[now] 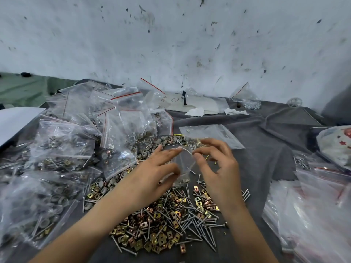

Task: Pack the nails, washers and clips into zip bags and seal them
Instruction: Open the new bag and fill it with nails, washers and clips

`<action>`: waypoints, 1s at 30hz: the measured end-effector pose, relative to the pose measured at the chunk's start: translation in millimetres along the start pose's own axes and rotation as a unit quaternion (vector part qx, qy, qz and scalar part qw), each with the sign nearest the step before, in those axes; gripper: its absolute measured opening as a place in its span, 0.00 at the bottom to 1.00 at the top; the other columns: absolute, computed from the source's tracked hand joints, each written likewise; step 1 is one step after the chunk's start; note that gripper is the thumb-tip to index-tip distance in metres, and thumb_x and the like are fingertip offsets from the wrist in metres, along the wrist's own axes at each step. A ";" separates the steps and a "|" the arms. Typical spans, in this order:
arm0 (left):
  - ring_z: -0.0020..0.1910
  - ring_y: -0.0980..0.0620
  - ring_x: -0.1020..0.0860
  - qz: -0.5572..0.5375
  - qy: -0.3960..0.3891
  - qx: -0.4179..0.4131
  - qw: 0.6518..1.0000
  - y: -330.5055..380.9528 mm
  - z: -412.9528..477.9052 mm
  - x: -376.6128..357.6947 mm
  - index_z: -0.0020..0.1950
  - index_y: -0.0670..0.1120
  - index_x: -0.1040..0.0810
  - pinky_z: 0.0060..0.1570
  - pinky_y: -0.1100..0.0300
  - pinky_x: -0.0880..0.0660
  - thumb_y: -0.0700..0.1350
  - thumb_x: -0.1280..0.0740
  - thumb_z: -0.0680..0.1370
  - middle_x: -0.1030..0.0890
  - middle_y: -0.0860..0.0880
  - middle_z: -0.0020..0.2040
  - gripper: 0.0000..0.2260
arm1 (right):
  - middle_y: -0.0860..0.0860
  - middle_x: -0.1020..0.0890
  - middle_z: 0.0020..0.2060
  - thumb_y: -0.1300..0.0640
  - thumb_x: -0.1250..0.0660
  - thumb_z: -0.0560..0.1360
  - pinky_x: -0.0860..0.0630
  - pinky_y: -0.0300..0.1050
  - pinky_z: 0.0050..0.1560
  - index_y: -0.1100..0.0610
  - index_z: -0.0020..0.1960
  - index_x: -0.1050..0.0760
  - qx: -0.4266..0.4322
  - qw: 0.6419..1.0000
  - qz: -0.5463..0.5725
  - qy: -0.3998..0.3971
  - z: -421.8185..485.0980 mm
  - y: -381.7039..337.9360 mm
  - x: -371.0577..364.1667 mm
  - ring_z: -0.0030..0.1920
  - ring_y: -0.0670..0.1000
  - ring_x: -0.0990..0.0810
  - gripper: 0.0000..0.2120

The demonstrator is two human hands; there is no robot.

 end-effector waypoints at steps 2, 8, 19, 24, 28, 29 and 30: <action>0.70 0.50 0.32 -0.004 0.016 0.019 1.000 -2.3 0.2 2.2 0.47 0.43 0.18 0.73 0.46 0.46 0.42 0.31 0.75 0.27 0.44 0.68 0.04 | 0.43 0.23 0.50 0.60 0.30 0.73 0.27 0.41 0.56 0.53 0.45 0.19 -0.034 0.999 -0.003 0.010 -2.7 12.2 -1.5 0.54 0.44 0.25 0.03; 0.71 0.43 0.34 0.012 0.089 0.110 0.990 -19.5 2.1 18.5 0.46 0.44 0.18 0.72 0.42 0.43 0.40 0.30 0.74 0.31 0.40 0.70 0.02 | 0.49 0.19 0.46 0.58 0.31 0.74 0.28 0.40 0.54 0.54 0.49 0.18 -0.133 0.956 -0.136 -0.223 -31.7 48.6 -35.1 0.49 0.47 0.23 0.05; 0.76 0.48 0.42 0.030 0.007 0.110 0.993 -34.4 -22.7 19.5 0.47 0.46 0.20 0.75 0.50 0.45 0.42 0.32 0.77 0.40 0.43 0.76 0.02 | 0.48 0.24 0.55 0.51 0.37 0.78 0.32 0.48 0.59 0.48 0.58 0.22 -0.064 0.907 -0.270 -0.317 -38.1 42.9 -80.1 0.59 0.52 0.32 0.10; 0.75 0.48 0.41 0.038 0.010 0.094 0.995 -32.1 -26.8 20.0 0.46 0.45 0.20 0.73 0.54 0.46 0.40 0.31 0.76 0.39 0.44 0.75 0.02 | 0.52 0.25 0.57 0.56 0.35 0.77 0.31 0.49 0.61 0.53 0.52 0.22 -0.101 0.892 -0.270 -0.348 -28.8 41.0 -84.3 0.61 0.55 0.32 0.06; 0.74 0.48 0.38 0.032 0.016 0.079 0.996 -30.6 -28.4 20.4 0.46 0.45 0.20 0.73 0.49 0.41 0.40 0.31 0.76 0.36 0.44 0.74 0.01 | 0.51 0.21 0.51 0.59 0.32 0.75 0.28 0.44 0.56 0.53 0.47 0.23 -0.126 0.908 -0.201 -0.345 -26.3 42.8 -81.2 0.55 0.52 0.26 0.02; 0.74 0.48 0.38 0.032 0.017 0.076 0.996 -30.4 -28.5 19.9 0.46 0.45 0.20 0.72 0.48 0.40 0.40 0.31 0.76 0.35 0.44 0.74 0.01 | 0.51 0.20 0.49 0.60 0.32 0.75 0.27 0.43 0.53 0.52 0.46 0.24 -0.144 0.912 -0.175 -0.342 -26.1 43.8 -79.5 0.51 0.51 0.24 0.03; 0.74 0.48 0.37 0.032 0.018 0.075 0.997 -30.3 -28.6 19.3 0.46 0.45 0.20 0.72 0.47 0.40 0.40 0.31 0.76 0.35 0.44 0.74 0.01 | 0.50 0.20 0.47 0.60 0.31 0.74 0.27 0.42 0.50 0.51 0.44 0.25 -0.157 0.914 -0.156 -0.340 -26.3 44.9 -78.0 0.49 0.50 0.23 0.05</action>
Point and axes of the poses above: each hand's wrist, its own z-axis towards the middle knuckle, its own x-axis out of the back of the hand, y = z × x, the point moved 1 cm from there along z, towards the middle knuckle
